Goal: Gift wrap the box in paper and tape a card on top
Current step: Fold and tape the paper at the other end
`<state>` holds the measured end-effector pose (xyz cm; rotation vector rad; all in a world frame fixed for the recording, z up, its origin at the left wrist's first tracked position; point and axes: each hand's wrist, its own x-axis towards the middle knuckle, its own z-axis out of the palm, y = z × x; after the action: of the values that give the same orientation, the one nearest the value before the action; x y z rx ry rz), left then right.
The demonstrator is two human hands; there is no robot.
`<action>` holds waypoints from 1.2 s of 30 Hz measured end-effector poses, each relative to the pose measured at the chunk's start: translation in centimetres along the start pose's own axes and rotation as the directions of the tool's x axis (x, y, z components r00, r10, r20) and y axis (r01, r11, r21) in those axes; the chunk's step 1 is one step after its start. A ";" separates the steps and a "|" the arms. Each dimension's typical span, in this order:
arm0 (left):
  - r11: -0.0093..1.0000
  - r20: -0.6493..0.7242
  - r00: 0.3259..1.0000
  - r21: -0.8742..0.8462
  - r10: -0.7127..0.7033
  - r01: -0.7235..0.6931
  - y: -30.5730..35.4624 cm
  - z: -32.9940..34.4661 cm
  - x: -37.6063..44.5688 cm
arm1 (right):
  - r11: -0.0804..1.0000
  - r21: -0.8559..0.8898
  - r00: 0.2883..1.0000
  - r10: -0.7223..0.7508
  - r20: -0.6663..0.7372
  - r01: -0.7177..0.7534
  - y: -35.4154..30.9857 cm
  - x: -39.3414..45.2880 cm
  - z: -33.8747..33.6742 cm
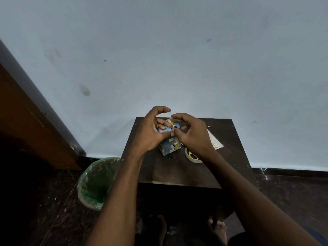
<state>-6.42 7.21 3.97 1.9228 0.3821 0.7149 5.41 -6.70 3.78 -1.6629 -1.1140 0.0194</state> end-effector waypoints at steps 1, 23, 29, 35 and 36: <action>1.000 -0.007 1.000 -0.004 0.011 -0.011 0.0 0.1 0.0 | 1.000 -0.007 1.000 0.008 -0.009 -0.008 0.0 -0.1 0.1; 0.952 -0.018 0.996 -0.296 -0.091 0.082 0.1 -0.4 -0.3 | 0.986 0.126 0.994 0.111 -0.007 -0.109 0.2 0.3 0.3; 0.955 -0.019 0.995 -0.285 -0.096 0.086 0.0 -0.5 -0.2 | 0.987 0.141 0.996 0.085 -0.015 -0.082 0.3 0.4 0.2; 0.953 -0.049 0.992 -0.287 -0.114 0.096 0.0 -0.4 -0.1 | 0.989 0.125 0.996 0.082 -0.040 -0.077 0.4 0.4 0.4; 0.954 -0.048 0.992 -0.283 -0.116 0.098 0.0 -0.4 -0.1 | 0.990 0.117 0.995 0.084 -0.047 -0.078 0.3 0.4 0.4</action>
<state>-6.75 7.42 4.08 1.6027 0.3986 0.7195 5.62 -6.14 3.53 -1.5956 -0.9871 0.0906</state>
